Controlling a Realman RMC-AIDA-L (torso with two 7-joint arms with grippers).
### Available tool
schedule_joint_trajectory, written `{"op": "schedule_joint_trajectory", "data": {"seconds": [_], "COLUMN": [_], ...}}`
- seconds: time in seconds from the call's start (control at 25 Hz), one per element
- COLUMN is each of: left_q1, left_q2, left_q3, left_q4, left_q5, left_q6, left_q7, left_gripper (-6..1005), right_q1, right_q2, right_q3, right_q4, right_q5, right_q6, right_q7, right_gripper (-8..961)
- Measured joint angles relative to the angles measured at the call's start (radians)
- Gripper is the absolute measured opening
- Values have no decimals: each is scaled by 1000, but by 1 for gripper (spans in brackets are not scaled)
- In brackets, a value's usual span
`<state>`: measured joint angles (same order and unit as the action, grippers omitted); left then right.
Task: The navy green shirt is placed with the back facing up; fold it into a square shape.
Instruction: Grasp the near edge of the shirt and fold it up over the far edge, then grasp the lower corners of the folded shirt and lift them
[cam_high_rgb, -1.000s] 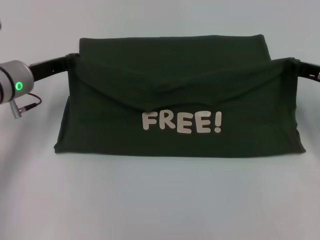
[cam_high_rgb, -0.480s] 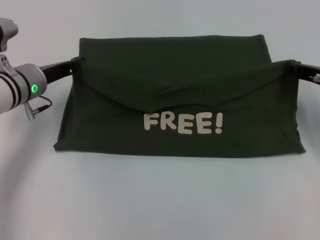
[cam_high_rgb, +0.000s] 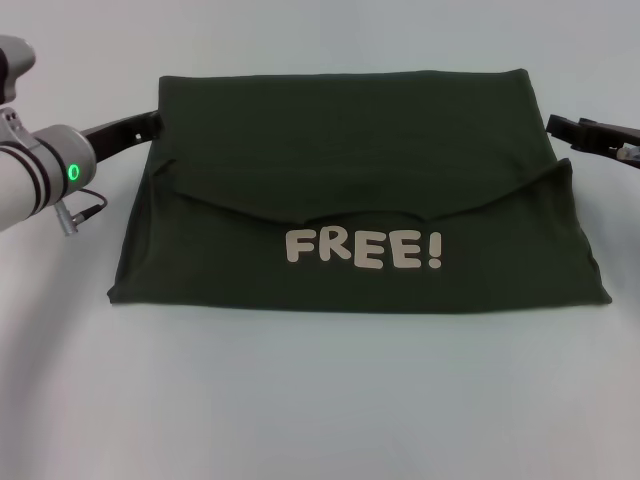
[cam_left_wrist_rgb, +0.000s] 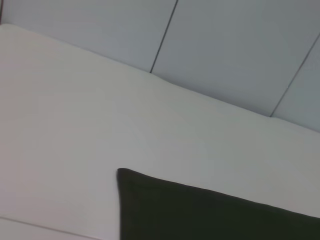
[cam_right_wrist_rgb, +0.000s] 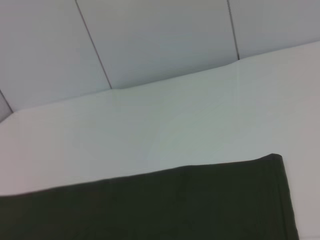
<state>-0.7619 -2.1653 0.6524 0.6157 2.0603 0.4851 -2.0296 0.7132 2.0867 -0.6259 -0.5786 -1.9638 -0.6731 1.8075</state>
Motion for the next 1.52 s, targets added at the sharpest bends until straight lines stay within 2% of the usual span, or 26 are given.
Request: {"op": "schedule_joint_trajectory", "data": {"seconds": [0.08,0.16,0.28,0.4,0.48,0.52,0.6,0.64,0.68,0.76,0.96,1.28,1.44,1.52], "left_q1": [6,18,44,67,80,87,105,115,124,138,139,131,132,136], "left_q2": [2,4,17,69,134,160,196,203,210,215,217,209,198,180], "left_q3": [-4,-5,-5,1,4,3,-5,-11,-15,-20,-20,-6,-2,1], "left_q4": [0,2,16,8,-29,-44,-48,-37,-24,9,27,17,15,16], "left_q5": [-2,-2,-1,9,15,17,34,52,73,135,247,270,270,271], "left_q6": [-1,14,113,289,448,518,616,646,673,704,718,691,678,652], "left_q7": [-4,-7,-15,-67,-113,-129,-165,-183,-201,-234,-245,-238,-223,-197], "left_gripper": [198,283,359,410,443,460,493,510,598,775,905,906,906,906], "right_q1": [-13,-27,-53,-79,-94,-101,-117,-124,-129,-135,-158,-168,-169,-169], "right_q2": [-5,-11,-22,-41,-53,-57,-64,-66,-68,-70,-75,-71,-68,-67], "right_q3": [3,3,3,0,-3,-4,-4,-4,-5,-5,-6,-6,-6,-6], "right_q4": [-3,-5,-11,-14,-13,-12,-14,-14,-14,-14,-7,-5,-4,-4], "right_q5": [26,50,72,75,73,72,71,71,69,65,45,43,36,32], "right_q6": [-20,-52,-125,-218,-277,-303,-354,-378,-392,-407,-446,-454,-455,-455], "right_q7": [0,1,11,51,66,67,67,67,67,69,80,81,81,81], "right_gripper": [325,474,645,789,815,827,853,866,879,904,926,922,922,922]}}
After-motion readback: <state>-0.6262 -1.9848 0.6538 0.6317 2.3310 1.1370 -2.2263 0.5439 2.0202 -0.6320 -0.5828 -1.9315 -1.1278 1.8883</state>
